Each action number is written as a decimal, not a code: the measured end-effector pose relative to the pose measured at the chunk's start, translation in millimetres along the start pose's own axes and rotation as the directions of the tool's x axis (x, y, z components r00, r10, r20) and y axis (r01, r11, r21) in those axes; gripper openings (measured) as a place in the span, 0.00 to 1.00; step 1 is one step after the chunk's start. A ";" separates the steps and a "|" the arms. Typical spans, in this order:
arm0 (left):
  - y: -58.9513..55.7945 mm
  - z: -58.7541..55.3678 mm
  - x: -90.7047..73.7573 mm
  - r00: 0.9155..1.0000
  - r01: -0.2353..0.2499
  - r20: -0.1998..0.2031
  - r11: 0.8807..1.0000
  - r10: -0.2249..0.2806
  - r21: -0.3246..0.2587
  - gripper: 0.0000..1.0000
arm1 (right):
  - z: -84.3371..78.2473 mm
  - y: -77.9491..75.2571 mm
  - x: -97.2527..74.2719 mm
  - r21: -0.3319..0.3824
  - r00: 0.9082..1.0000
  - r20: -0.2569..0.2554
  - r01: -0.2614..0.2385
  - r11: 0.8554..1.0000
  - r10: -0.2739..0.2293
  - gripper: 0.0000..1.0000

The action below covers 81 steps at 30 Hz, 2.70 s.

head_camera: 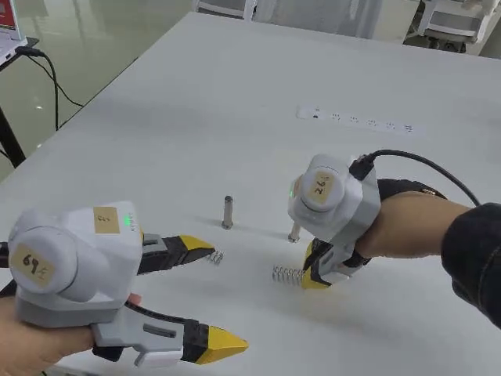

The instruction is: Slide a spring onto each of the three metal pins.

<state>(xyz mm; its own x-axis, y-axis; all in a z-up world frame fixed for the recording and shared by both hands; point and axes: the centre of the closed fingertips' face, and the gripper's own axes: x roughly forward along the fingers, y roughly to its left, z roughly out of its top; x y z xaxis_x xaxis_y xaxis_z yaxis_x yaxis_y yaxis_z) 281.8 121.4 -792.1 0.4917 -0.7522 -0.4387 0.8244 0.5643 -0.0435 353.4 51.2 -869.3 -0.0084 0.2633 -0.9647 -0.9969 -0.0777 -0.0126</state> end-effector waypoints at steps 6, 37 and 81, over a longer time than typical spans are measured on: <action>-0.8 0.2 0.5 1.000 0.003 -0.001 1.000 -0.003 0.001 0.64 | 0.5 2.9 1.1 -0.033 0.999 -0.025 0.021 0.999 -0.022 0.08; -3.0 8.8 5.0 0.999 0.036 0.009 0.998 -0.037 0.051 0.53 | 22.2 34.9 -40.6 0.003 0.997 0.068 -0.047 0.999 0.047 0.08; -5.2 24.0 20.4 0.991 0.129 -0.015 0.966 -0.129 0.224 0.03 | 61.6 59.0 -73.0 -0.111 0.988 0.146 -0.032 0.993 0.048 0.08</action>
<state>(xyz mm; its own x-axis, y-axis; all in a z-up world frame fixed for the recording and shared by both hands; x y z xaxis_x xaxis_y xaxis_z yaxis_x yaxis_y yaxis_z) 294.2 94.9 -779.2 0.3766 -0.8138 -0.4425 0.9228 0.3715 0.1022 290.4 86.7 -783.5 -0.0679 0.3967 -0.9154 -0.9812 -0.1925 -0.0106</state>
